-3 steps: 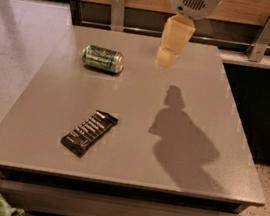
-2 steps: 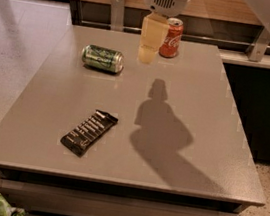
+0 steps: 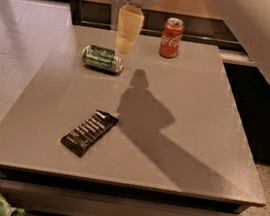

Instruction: Place green can upright

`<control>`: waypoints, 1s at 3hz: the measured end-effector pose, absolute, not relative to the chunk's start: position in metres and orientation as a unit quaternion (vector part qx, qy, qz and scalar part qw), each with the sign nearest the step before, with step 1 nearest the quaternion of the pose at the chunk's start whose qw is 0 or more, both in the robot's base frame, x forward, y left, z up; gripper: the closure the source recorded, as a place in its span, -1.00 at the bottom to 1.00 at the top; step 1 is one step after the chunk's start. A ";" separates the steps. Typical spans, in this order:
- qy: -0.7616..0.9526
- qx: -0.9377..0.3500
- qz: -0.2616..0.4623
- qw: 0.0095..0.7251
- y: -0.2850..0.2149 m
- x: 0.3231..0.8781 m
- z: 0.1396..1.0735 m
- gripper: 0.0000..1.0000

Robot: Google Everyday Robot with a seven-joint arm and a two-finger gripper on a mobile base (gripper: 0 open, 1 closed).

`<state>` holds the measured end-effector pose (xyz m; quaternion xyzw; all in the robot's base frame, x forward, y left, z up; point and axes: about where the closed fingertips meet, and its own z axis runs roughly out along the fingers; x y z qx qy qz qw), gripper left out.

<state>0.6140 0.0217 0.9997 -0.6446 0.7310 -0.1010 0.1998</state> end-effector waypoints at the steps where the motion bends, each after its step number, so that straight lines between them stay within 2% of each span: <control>1: 0.731 -0.644 -0.105 0.200 0.026 0.619 0.999 -1.00; 3: 0.728 -0.654 -0.055 0.199 0.072 0.667 0.981 -1.00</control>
Offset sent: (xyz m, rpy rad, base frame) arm 0.0731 0.0648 -0.0094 0.0418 0.0803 0.0289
